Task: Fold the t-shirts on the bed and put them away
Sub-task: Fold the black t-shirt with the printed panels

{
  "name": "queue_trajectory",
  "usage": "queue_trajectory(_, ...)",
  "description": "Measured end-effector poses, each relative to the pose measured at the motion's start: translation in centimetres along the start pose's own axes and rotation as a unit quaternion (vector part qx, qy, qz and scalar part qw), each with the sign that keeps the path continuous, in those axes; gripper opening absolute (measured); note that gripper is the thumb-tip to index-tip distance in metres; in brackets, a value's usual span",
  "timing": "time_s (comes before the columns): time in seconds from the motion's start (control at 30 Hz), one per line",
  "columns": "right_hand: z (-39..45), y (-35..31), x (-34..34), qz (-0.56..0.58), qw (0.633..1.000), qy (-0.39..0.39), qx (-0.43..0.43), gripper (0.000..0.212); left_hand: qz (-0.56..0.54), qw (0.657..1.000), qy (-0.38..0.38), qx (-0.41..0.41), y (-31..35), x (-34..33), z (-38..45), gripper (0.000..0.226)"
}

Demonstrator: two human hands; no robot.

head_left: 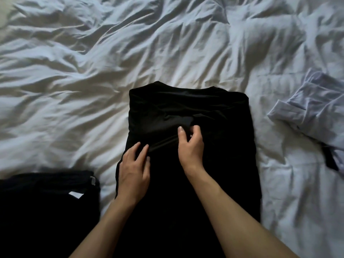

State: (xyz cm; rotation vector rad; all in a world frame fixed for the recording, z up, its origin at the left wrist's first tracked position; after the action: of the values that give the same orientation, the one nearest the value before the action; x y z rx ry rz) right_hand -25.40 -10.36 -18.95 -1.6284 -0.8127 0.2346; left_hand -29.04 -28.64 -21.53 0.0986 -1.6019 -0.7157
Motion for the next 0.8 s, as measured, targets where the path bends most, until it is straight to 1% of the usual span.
queue_trajectory(0.03, -0.1, 0.2, 0.0, 0.069, 0.997, -0.028, -0.036, 0.023, -0.001, 1.0, 0.017, -0.002, -0.2, 0.1, -0.3, 0.052)
queue_trajectory(0.07, -0.3, 0.7, -0.2, 0.135, 0.985, -0.059, -0.085, 0.025, -0.004, 0.999, 0.043, 0.004, -0.4, 0.3, -0.7, 0.048)
queue_trajectory(0.1, -0.6, 1.4, -0.6, 0.183, 0.97, -0.087, -0.131, 0.039, -0.006, 0.997, 0.071, 0.023, -0.6, 0.6, -1.0, 0.043)
queue_trajectory(0.13, -1.1, 2.1, -1.0, 0.218, 0.954, -0.108, -0.175, 0.063, -0.01, 0.995, 0.088, 0.054, -0.7, 0.8, -1.3, 0.039)
queue_trajectory(0.17, -1.6, 2.8, -1.4, 0.244, 0.938, -0.123, -0.214, 0.086, -0.02, 0.991, 0.094, 0.089, -0.6, 1.1, -1.6, 0.036)
queue_trajectory(0.2, -2.0, 3.4, -1.7, 0.263, 0.926, -0.133, -0.237, 0.101, -0.036, 0.988, 0.088, 0.119, -0.4, 1.3, -1.9, 0.036)
queue_trajectory(0.23, -2.6, 3.7, -1.8, 0.278, 0.919, -0.143, -0.242, 0.101, -0.054, 0.985, 0.073, 0.148, -0.3, 1.3, -2.2, 0.038)
queue_trajectory(0.27, -3.0, 4.0, -1.9, 0.27, 0.923, -0.151, -0.231, 0.085, -0.068, 0.98, 0.055, 0.176, -0.2, 1.1, -2.4, 0.042)
queue_trajectory(0.3, -3.4, 4.0, -2.0, 0.244, 0.933, -0.159, -0.213, 0.063, -0.078, 0.975, 0.038, 0.206, 0.0, 1.0, -2.5, 0.048)
queue_trajectory(0.33, -3.6, 3.9, -2.1, 0.214, 0.945, -0.158, -0.19, 0.045, -0.087, 0.966, 0.021, 0.241, 0.1, 0.9, -2.7, 0.056)
queue_trajectory(0.37, -3.5, 4.0, -2.1, 0.179, 0.959, -0.144, -0.165, 0.04, -0.109, 0.953, 0.01, 0.282, 0.1, 0.5, -2.8, 0.063)
queue_trajectory(0.4, -3.4, 3.8, -2.0, 0.152, 0.97, -0.13, -0.14, 0.045, -0.158, 0.928, 0.007, 0.336, 0.0, 0.0, -2.9, 0.069)
queue_trajectory(0.47, -2.9, 3.2, -2.0, 0.122, 0.98, -0.115, -0.103, 0.059, -0.292, 0.854, 0.03, 0.43, 0.1, -1.4, -2.9, 0.077)
queue_trajectory(0.5, -2.6, 2.9, -2.0, 0.1, 0.984, -0.114, -0.089, 0.061, -0.325, 0.831, 0.045, 0.449, 0.3, -1.9, -2.8, 0.08)
queue_trajectory(0.53, -2.3, 2.7, -1.8, 0.074, 0.988, -0.111, -0.079, 0.062, -0.329, 0.828, 0.054, 0.451, 0.7, -2.4, -2.7, 0.081)
queue_trajectory(0.57, -2.0, 2.7, -1.4, 0.044, 0.991, -0.106, -0.065, 0.062, -0.321, 0.833, 0.058, 0.447, 1.1, -2.6, -2.7, 0.081)
queue_trajectory(0.6, -1.8, 3.0, -0.9, 0.014, 0.994, -0.096, -0.05, 0.061, -0.304, 0.847, 0.057, 0.433, 1.7, -2.6, -2.8, 0.081)
queue_trajectory(0.67, -1.7, 3.2, 0.1, -0.041, 0.994, -0.09, -0.036, 0.057, -0.26, 0.884, 0.026, 0.389, 3.0, -1.8, -3.7, 0.081)
queue_trajectory(0.7, -1.8, 3.4, 0.3, -0.067, 0.992, -0.1, -0.033, 0.058, -0.221, 0.902, 0.008, 0.371, 3.4, -1.2, -4.2, 0.079)
queue_trajectory(0.73, -1.7, 3.4, 0.5, -0.092, 0.99, -0.108, -0.024, 0.062, -0.173, 0.918, 0.007, 0.357, 3.4, -0.3, -4.5, 0.074)
queue_trajectory(0.77, -1.3, 2.9, 1.1, -0.114, 0.988, -0.101, -0.002, 0.065, -0.136, 0.93, 0.032, 0.341, 3.1, 0.8, -4.1, 0.068)
queue_trajectory(0.8, -0.7, 2.1, 1.9, -0.132, 0.987, -0.077, 0.04, 0.067, -0.121, 0.94, 0.074, 0.312, 2.8, 1.9, -3.1, 0.06)
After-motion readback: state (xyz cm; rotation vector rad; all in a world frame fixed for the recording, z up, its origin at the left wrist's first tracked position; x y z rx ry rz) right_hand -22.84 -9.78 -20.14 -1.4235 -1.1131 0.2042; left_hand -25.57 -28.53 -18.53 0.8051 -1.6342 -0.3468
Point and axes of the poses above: each hand's wrist, its own z-axis towards the middle knuckle, its own x-axis out of the back of the hand, y = z × x, the point moved 5 cm from there along z, towards the middle knuckle, and after that the axes turned 7 degrees about z, right-handed, at the moved point
